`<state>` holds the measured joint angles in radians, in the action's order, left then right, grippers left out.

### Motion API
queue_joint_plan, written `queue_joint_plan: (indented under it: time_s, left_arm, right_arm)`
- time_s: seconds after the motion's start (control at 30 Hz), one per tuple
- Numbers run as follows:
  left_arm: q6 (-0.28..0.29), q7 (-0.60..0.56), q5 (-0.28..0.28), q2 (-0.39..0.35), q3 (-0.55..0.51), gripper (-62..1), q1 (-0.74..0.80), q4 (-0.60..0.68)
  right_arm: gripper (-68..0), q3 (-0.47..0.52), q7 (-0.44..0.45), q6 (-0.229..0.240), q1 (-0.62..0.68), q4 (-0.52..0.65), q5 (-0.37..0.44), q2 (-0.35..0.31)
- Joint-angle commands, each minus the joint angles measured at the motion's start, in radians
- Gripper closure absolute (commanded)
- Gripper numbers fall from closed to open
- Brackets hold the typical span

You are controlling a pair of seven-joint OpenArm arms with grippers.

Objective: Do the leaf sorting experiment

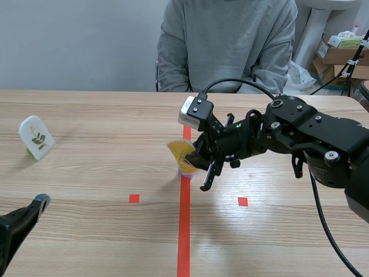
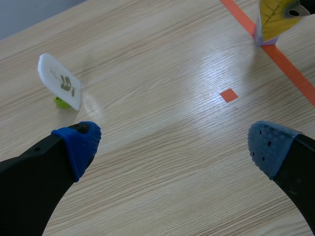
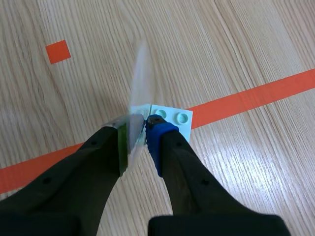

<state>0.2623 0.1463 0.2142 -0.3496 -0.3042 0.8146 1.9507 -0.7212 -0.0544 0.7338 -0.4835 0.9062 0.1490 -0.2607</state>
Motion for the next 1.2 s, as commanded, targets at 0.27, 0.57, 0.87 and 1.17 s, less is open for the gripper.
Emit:
queue_joint_plan:
  time_s: [0.27,0.57,0.87,1.17]
  left_arm:
    - [-0.005,-0.014,0.010,0.003,-0.001,-62.3,0.000,0.019]
    - [-0.005,-0.014,0.011,0.003,-0.001,-62.3,0.000,0.019]
    - [-0.004,-0.014,0.011,0.003,-0.001,-62.3,-0.001,0.019]
    - [-0.004,-0.014,0.033,0.003,-0.001,-62.3,-0.001,0.019]
  right_arm:
    - [-1.4,0.014,0.017,0.012,-0.018,0.024,0.011,-0.011]
    - [-1.5,0.016,-0.029,-0.043,-0.012,0.116,0.126,-0.088]
    - [-1.5,0.179,-0.241,-0.143,0.095,0.301,0.305,-0.213]
    - [-1.5,0.510,-0.349,-0.242,0.341,0.457,0.335,-0.219]
